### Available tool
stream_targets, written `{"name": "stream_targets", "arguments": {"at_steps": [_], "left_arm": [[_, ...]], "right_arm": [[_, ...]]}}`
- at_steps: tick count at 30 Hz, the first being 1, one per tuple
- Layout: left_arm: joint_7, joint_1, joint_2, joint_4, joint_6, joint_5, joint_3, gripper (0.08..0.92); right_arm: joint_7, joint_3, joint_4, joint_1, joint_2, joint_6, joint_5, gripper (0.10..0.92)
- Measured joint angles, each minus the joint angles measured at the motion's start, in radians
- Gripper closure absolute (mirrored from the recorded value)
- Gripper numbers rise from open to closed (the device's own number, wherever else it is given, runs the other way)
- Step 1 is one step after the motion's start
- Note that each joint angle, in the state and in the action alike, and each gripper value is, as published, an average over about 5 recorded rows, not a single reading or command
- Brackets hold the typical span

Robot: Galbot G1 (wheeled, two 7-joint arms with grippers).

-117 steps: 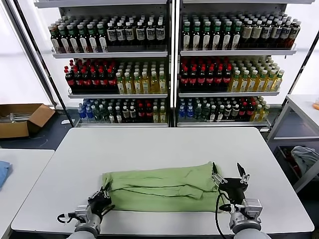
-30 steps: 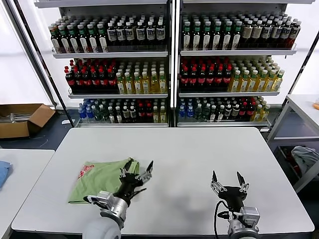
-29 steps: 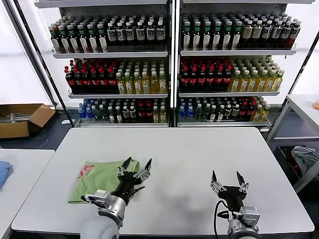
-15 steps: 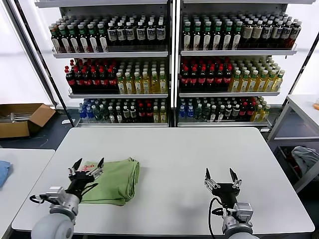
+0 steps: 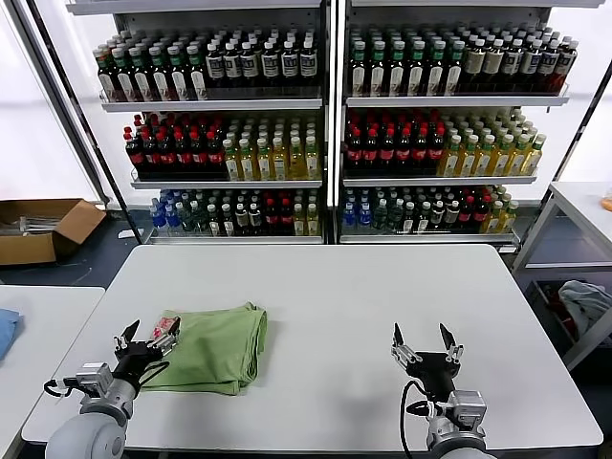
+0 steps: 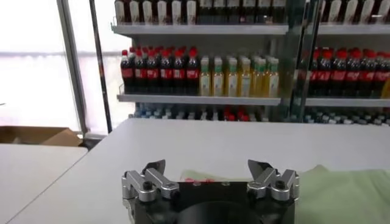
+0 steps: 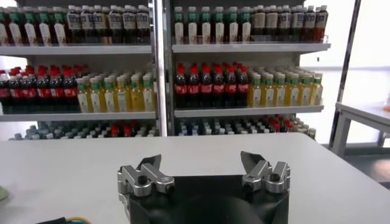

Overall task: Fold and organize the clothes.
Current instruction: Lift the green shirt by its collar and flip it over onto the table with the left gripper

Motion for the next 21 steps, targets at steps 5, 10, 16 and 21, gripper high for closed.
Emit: {"name": "stream_targets", "arguments": {"at_steps": [5,10,16,21], "left_arm": [[0.012,-0.008,0.006,0.045,-0.007,0.000,-0.001,0.177],[0.022,-0.013,0.010,0.089,-0.011,-0.005,-0.004,0.177],[0.032,-0.017,0.010,0.126,-0.011,-0.015,0.001,0.177],[0.043,-0.016,0.006,0.148,-0.012,-0.023,0.006,0.242]], "right_arm": [[0.000,-0.004,0.000,0.001,0.004,0.000,-0.001,0.203],[0.000,-0.010,0.000,0.001,0.007,0.000,-0.004,0.203],[-0.001,-0.016,0.000,-0.001,0.010,0.000,-0.008,0.203],[-0.001,-0.017,-0.003,-0.002,0.013,0.002,-0.009,0.203]]}}
